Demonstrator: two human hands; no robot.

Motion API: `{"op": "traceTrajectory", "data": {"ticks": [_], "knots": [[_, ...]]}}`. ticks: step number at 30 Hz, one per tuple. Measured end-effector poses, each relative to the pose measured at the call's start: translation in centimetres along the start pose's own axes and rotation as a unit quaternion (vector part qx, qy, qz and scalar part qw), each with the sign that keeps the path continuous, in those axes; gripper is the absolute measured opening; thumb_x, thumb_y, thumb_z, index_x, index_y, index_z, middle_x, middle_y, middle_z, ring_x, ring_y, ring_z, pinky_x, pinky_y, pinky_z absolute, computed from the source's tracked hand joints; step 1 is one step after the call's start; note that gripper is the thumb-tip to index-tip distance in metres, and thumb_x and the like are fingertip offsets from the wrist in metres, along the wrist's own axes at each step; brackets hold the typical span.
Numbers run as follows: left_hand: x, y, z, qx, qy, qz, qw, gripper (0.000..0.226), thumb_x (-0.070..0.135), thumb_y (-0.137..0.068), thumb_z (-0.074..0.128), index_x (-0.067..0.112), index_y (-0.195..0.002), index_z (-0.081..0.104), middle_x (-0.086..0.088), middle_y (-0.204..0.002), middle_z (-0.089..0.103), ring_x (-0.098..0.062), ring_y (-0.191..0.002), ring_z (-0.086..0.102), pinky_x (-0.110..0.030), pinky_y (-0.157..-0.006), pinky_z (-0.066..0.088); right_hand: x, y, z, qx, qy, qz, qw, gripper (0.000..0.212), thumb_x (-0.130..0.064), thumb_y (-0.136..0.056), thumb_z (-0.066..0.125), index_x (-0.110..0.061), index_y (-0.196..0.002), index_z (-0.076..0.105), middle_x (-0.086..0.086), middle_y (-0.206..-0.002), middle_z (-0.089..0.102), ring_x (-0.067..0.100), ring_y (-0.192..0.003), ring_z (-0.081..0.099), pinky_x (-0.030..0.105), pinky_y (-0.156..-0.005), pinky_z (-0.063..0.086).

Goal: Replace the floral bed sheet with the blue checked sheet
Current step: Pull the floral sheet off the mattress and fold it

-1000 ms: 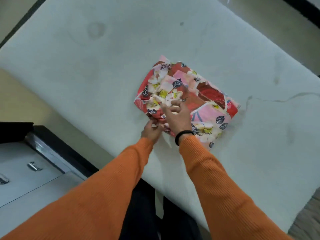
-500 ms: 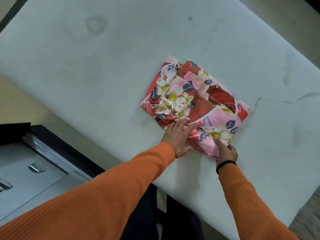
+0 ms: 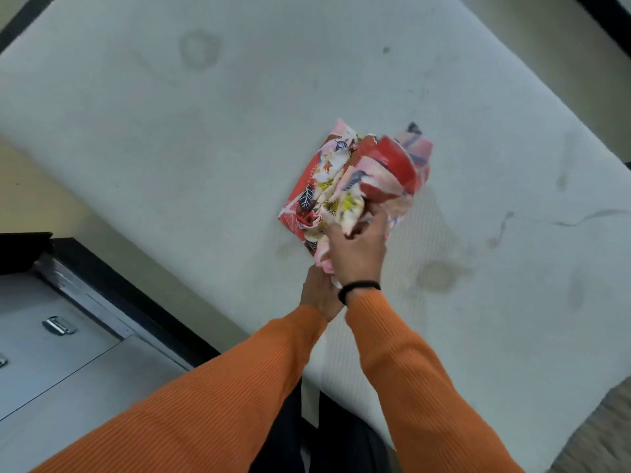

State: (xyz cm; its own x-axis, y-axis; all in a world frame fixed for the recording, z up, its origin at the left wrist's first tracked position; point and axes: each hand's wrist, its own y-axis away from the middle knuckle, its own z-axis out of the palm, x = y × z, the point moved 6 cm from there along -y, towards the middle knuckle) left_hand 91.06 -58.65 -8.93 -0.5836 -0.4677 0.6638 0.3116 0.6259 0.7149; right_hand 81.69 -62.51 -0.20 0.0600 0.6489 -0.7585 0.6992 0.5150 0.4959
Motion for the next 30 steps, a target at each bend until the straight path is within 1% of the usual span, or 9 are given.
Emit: {"op": "traceTrajectory", "data": {"ticks": [2, 4, 8, 12, 16, 18, 22, 25, 30], "knots": [[-0.3, -0.4, -1.6, 0.021, 0.042, -0.093, 0.995, 0.029, 0.036, -0.096, 0.051, 0.011, -0.1, 0.064, -0.016, -0.107, 0.069, -0.033, -0.107, 0.065, -0.036, -0.084, 0.051, -1.1, -0.6, 3.4, -0.075, 0.03, -0.01, 0.997, 0.07, -0.027, -0.087, 0.074, -0.022, -0.147, 0.037, -0.005, -0.111, 0.067, 0.01, -0.099, 0.064, 0.03, -0.097, 0.051], [-1.2, -1.2, -3.8, 0.104, 0.025, -0.127, 0.986, 0.014, 0.024, -0.1, 0.053, 0.012, -0.101, 0.061, -0.006, -0.095, 0.066, -0.028, -0.095, 0.066, -0.032, -0.076, 0.047, -1.5, -1.4, 6.1, -0.142, 0.092, -0.044, 0.985, 0.076, -0.033, -0.089, 0.07, -0.024, -0.153, 0.029, 0.005, -0.132, 0.06, 0.019, -0.121, 0.057, 0.038, -0.108, 0.045], [-2.9, -1.9, -8.3, 0.258, 0.141, -0.134, 0.946, 0.066, 0.058, -0.084, 0.069, 0.024, -0.135, 0.046, 0.002, -0.101, 0.069, -0.018, -0.095, 0.063, -0.035, -0.092, 0.049, 0.1, -4.4, 5.3, -0.081, 0.391, -0.101, 0.911, 0.074, -0.043, -0.089, 0.061, -0.035, -0.154, 0.026, 0.008, -0.164, 0.016, 0.04, -0.148, 0.018, 0.062, -0.115, 0.028], [-2.9, -4.5, -9.8, 0.198, 0.235, -0.184, 0.934, 0.096, 0.082, -0.06, 0.073, 0.028, -0.136, 0.048, 0.01, -0.105, 0.067, -0.021, -0.102, 0.069, -0.039, -0.094, 0.056, 4.7, -7.7, 3.4, -0.183, 0.34, -0.04, 0.922, 0.075, -0.049, -0.093, 0.058, -0.035, -0.158, 0.024, 0.009, -0.17, -0.002, 0.036, -0.155, 0.003, 0.059, -0.124, 0.012], [0.0, -6.9, -8.2, 0.086, 0.324, -0.154, 0.929, 0.037, 0.043, -0.077, 0.085, 0.023, -0.1, 0.065, -0.003, -0.102, 0.074, -0.023, -0.091, 0.071, -0.04, -0.084, 0.06, 4.5, -8.8, 2.6, -0.217, 0.273, 0.002, 0.937, 0.062, -0.042, -0.099, 0.051, -0.032, -0.157, 0.03, 0.001, -0.17, 0.005, 0.026, -0.155, 0.013, 0.049, -0.124, 0.016], [0.9, -7.2, -7.7, 0.066, 0.309, -0.16, 0.935, 0.036, 0.035, -0.073, 0.09, 0.022, -0.096, 0.065, -0.002, -0.102, 0.073, -0.018, -0.089, 0.069, -0.034, -0.083, 0.059, 3.8, -9.2, 2.3, -0.226, 0.224, 0.03, 0.948, 0.06, -0.048, -0.1, 0.044, -0.026, -0.156, 0.037, 0.0, -0.168, 0.016, 0.023, -0.153, 0.02, 0.044, -0.124, 0.019], [3.6, -6.4, -7.4, 0.043, 0.131, -0.054, 0.989, 0.081, 0.058, -0.054, 0.089, 0.022, -0.123, 0.068, 0.001, -0.114, 0.074, -0.015, -0.103, 0.07, -0.037, -0.095, 0.058, 3.6, -9.0, 0.4, -0.202, 0.088, 0.106, 0.97, 0.071, -0.066, -0.088, 0.047, -0.022, -0.143, 0.054, 0.002, -0.149, 0.051, 0.024, -0.138, 0.047, 0.047, -0.117, 0.036], [6.0, -3.2, -5.4, 0.031, 0.005, 0.056, 0.998, 0.081, 0.056, -0.07, 0.085, 0.022, -0.138, 0.056, 0.003, -0.127, 0.067, -0.013, -0.114, 0.063, -0.031, -0.101, 0.052, 3.9, -8.2, -3.0, -0.135, -0.013, 0.154, 0.979, 0.033, -0.053, -0.09, 0.063, -0.025, -0.107, 0.07, 0.0, -0.123, 0.068, 0.025, -0.116, 0.063, 0.046, -0.104, 0.051], [9.2, 3.5, 1.5, 0.099, -0.22, 0.295, 0.925, 0.06, 0.045, -0.075, 0.081, 0.018, -0.122, 0.057, -0.008, -0.121, 0.053, -0.025, -0.114, 0.048, -0.038, -0.096, 0.048, 8.4, -4.8, -9.9, -0.087, -0.196, 0.243, 0.946, 0.024, -0.028, -0.097, 0.056, -0.012, -0.106, 0.071, 0.006, -0.097, 0.075, 0.027, -0.09, 0.071, 0.037, -0.072, 0.061]]}}
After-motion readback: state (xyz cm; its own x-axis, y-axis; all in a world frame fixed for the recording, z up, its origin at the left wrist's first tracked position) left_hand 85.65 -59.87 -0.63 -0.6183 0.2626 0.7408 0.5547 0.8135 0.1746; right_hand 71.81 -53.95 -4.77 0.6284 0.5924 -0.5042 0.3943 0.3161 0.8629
